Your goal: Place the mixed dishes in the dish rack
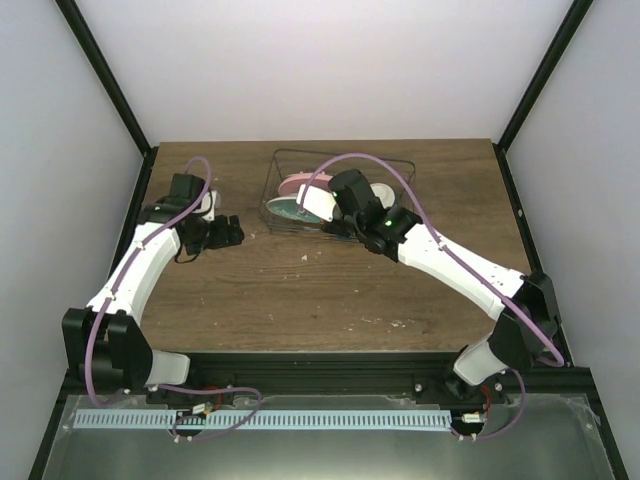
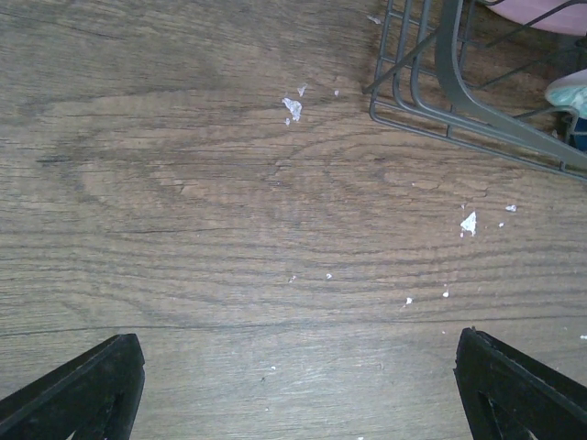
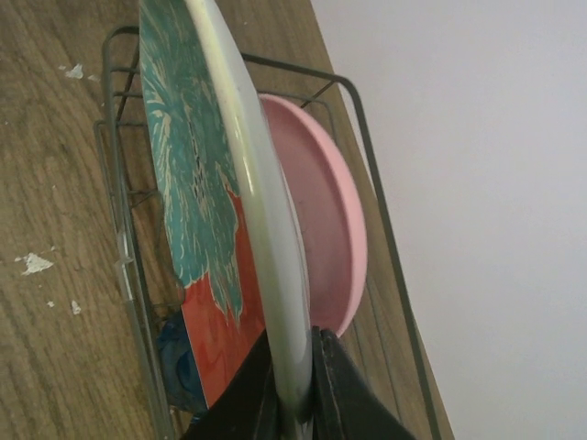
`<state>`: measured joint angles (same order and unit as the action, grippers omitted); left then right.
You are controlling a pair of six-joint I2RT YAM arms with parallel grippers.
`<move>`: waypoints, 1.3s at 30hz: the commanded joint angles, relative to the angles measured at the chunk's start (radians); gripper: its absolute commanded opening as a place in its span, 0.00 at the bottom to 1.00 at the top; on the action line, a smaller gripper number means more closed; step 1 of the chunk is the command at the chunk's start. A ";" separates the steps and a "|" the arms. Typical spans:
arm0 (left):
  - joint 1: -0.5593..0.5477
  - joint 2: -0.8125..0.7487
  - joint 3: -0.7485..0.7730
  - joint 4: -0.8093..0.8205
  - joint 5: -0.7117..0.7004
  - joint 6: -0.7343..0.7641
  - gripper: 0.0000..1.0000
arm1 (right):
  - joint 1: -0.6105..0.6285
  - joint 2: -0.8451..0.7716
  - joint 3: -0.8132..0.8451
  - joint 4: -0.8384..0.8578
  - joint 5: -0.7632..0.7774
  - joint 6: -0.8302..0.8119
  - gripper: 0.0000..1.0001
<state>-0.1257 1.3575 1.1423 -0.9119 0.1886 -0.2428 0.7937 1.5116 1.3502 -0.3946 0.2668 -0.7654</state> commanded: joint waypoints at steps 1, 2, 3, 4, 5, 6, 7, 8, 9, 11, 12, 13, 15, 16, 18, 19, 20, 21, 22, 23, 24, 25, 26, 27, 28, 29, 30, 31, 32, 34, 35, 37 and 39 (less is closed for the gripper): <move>0.005 0.003 0.003 0.013 0.010 0.001 0.94 | 0.004 -0.016 0.006 0.106 0.037 0.016 0.01; 0.005 0.003 0.001 0.013 0.010 0.001 0.94 | 0.004 -0.015 0.001 0.105 0.033 0.018 0.01; 0.005 0.003 0.001 0.013 0.010 0.001 0.94 | 0.005 -0.014 -0.004 0.105 0.030 0.019 0.01; 0.005 0.003 0.000 0.013 0.011 0.001 0.94 | 0.005 -0.013 -0.009 0.107 0.025 0.020 0.01; 0.005 0.003 0.000 0.013 0.010 0.001 0.94 | 0.006 -0.013 -0.015 0.108 0.021 0.022 0.01; 0.005 0.003 0.000 0.013 0.010 0.001 0.94 | 0.006 -0.012 -0.021 0.108 0.015 0.025 0.01; 0.005 0.003 0.000 0.013 0.011 0.001 0.94 | 0.006 -0.009 -0.025 0.108 0.009 0.029 0.01; 0.005 0.003 0.000 0.014 0.012 0.000 0.94 | 0.007 -0.006 -0.030 0.106 0.000 0.035 0.01; 0.005 0.003 0.001 0.016 0.012 0.000 0.94 | 0.007 -0.002 -0.034 0.104 -0.010 0.041 0.01; 0.005 0.005 0.004 0.020 0.014 -0.002 0.94 | 0.007 0.008 -0.043 0.103 -0.031 0.057 0.01; 0.005 0.005 0.007 0.021 0.014 -0.004 0.94 | 0.008 0.014 -0.050 0.104 -0.038 0.063 0.01; 0.005 0.006 0.010 0.021 0.015 -0.004 0.94 | 0.010 0.019 -0.055 0.109 -0.042 0.067 0.01; 0.005 0.008 0.019 0.024 0.013 -0.005 0.94 | 0.011 0.030 -0.066 0.121 -0.053 0.077 0.01; 0.005 0.009 0.023 0.025 0.013 -0.007 0.94 | 0.012 0.035 -0.070 0.125 -0.067 0.083 0.01; 0.005 0.010 0.032 0.029 0.015 -0.011 0.94 | 0.013 0.045 -0.077 0.141 -0.083 0.091 0.01; 0.005 0.013 0.037 0.031 0.016 -0.010 0.94 | 0.013 0.051 -0.081 0.147 -0.091 0.095 0.01; 0.005 0.016 0.045 0.032 0.018 -0.013 0.94 | 0.013 0.057 -0.084 0.155 -0.098 0.098 0.01; 0.005 0.019 0.051 0.033 0.020 -0.013 0.94 | 0.013 0.069 -0.082 0.158 -0.103 0.101 0.01; 0.005 0.022 0.058 0.033 0.020 -0.013 0.94 | 0.013 0.077 -0.081 0.160 -0.108 0.106 0.01; 0.005 0.026 0.063 0.033 0.021 -0.013 0.94 | 0.013 0.084 -0.078 0.157 -0.113 0.109 0.02; 0.005 0.029 0.068 0.032 0.021 -0.013 0.94 | 0.015 0.091 -0.074 0.152 -0.116 0.111 0.03; 0.005 0.033 0.073 0.032 0.024 -0.013 0.94 | 0.018 0.095 -0.071 0.146 -0.118 0.112 0.07; 0.005 0.035 0.076 0.032 0.025 -0.013 0.94 | 0.021 0.097 -0.068 0.137 -0.116 0.111 0.12; 0.005 0.036 0.078 0.033 0.027 -0.013 0.94 | 0.025 0.096 -0.067 0.125 -0.113 0.111 0.17; 0.005 0.037 0.079 0.033 0.029 -0.012 0.94 | 0.025 0.094 -0.064 0.115 -0.109 0.113 0.22; 0.005 0.038 0.079 0.034 0.029 -0.011 0.94 | 0.027 0.088 -0.063 0.107 -0.105 0.116 0.27; 0.005 0.041 0.079 0.034 0.029 -0.011 0.94 | 0.027 0.081 -0.063 0.099 -0.100 0.120 0.31; 0.005 0.043 0.078 0.035 0.030 -0.012 0.94 | 0.027 0.073 -0.063 0.092 -0.095 0.123 0.34; 0.005 0.044 0.077 0.036 0.031 -0.012 0.94 | 0.028 0.063 -0.063 0.085 -0.089 0.127 0.38; 0.005 0.050 0.077 0.039 0.031 -0.013 0.94 | 0.034 0.045 -0.060 0.070 -0.076 0.134 0.46; 0.005 0.053 0.078 0.040 0.033 -0.013 0.94 | 0.039 0.037 -0.055 0.060 -0.065 0.136 0.50; 0.005 0.057 0.080 0.043 0.036 -0.016 0.94 | 0.047 0.021 -0.038 0.032 -0.044 0.140 0.56; 0.005 0.058 0.084 0.046 0.041 -0.017 0.94 | 0.055 0.007 -0.011 -0.007 -0.033 0.154 0.65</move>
<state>-0.1249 1.4063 1.1969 -0.8894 0.2123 -0.2554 0.8276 1.5791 1.2587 -0.3393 0.2008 -0.6395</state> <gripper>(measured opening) 0.939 0.581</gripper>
